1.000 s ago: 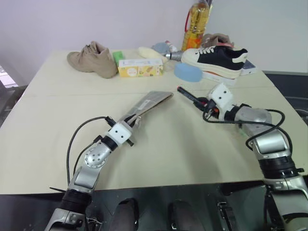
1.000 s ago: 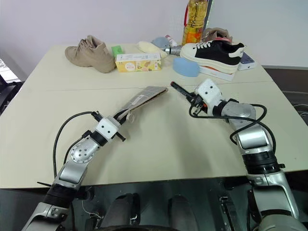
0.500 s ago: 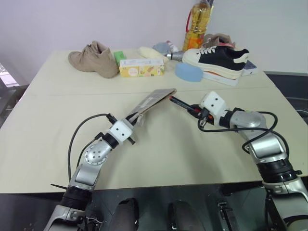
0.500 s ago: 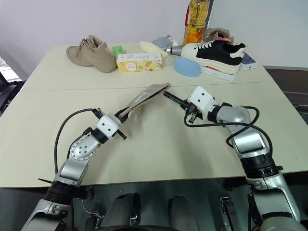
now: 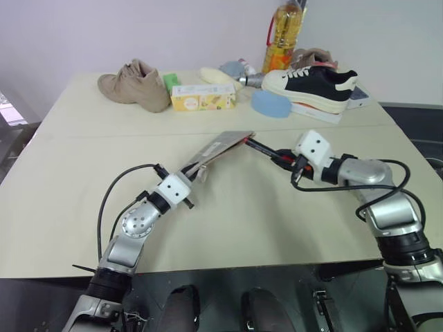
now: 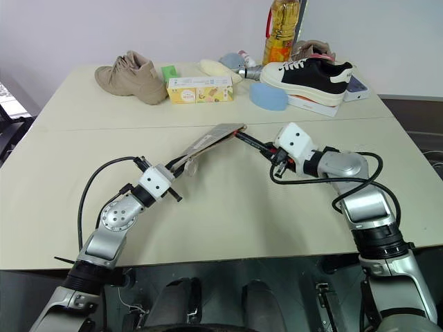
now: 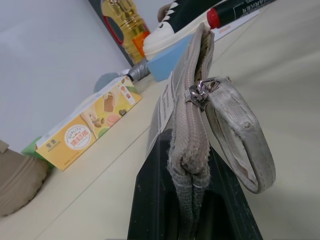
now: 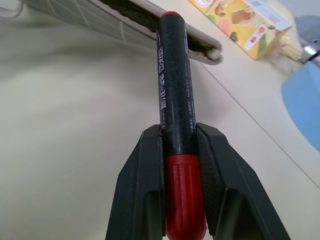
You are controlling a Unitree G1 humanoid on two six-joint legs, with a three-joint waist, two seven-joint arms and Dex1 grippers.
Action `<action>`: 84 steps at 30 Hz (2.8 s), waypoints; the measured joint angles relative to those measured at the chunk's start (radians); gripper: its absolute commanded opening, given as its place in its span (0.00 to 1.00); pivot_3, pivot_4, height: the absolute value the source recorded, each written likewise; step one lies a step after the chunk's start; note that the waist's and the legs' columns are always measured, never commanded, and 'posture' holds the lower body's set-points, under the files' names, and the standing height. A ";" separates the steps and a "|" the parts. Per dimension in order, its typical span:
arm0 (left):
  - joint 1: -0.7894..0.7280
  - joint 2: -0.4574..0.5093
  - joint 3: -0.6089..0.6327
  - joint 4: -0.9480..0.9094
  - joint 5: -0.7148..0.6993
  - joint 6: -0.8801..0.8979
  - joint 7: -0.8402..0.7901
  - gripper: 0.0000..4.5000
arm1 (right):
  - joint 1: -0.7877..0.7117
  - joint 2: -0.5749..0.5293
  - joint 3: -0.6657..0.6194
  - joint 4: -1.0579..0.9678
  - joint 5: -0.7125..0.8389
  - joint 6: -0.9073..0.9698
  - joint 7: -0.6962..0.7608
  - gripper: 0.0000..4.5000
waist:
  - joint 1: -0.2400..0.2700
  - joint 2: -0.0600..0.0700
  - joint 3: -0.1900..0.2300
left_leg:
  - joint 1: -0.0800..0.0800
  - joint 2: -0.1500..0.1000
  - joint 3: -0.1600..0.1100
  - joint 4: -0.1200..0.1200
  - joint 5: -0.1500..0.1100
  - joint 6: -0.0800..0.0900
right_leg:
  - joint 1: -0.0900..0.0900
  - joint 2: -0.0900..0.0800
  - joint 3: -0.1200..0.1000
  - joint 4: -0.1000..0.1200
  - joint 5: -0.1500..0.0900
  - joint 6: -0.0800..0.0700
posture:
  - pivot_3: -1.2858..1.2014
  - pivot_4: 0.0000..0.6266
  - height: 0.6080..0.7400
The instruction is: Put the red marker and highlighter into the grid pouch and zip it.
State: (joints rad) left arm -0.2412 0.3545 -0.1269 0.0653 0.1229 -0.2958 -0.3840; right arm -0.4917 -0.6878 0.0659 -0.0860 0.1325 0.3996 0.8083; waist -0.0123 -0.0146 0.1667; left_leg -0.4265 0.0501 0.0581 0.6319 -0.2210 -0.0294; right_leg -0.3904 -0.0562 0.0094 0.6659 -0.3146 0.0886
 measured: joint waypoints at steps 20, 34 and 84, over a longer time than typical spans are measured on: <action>0.014 0.022 -0.026 -0.024 -0.025 -0.010 -0.093 0.00 | 0.002 -0.021 0.080 -0.002 -0.072 -0.056 0.032 0.08 | 0.001 0.000 0.000 | 0.000 0.000 0.000 0.000 0.000 0.000 | 0.000 0.000 0.000 0.000 0.000 0.000 | 0.52 0.24 1.00; 0.013 0.112 -0.084 -0.085 -0.102 0.001 -0.320 0.00 | -0.059 -0.104 0.273 -0.053 -0.307 -0.457 0.201 0.54 | 0.001 0.000 0.000 | 0.001 0.000 0.000 0.001 0.000 0.000 | 0.001 0.001 0.001 0.000 0.000 0.000 | 0.52 0.24 1.00; -0.041 -0.039 -0.069 0.042 0.017 0.004 -0.069 0.00 | 0.171 -0.128 0.007 -0.130 -0.085 0.007 -0.119 0.19 | -0.001 0.000 -0.001 | 0.001 0.000 0.003 0.001 0.000 0.000 | -0.001 0.003 0.006 0.000 0.002 0.004 | 0.52 0.24 1.00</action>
State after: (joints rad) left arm -0.2824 0.3157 -0.1961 0.1075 0.1394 -0.2913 -0.4535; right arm -0.3202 -0.8158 0.0726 -0.2162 0.0473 0.4062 0.6889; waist -0.0134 -0.0142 0.1661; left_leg -0.4258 0.0502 0.0612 0.6332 -0.2210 -0.0290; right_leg -0.3912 -0.0529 0.0157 0.6658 -0.3124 0.0921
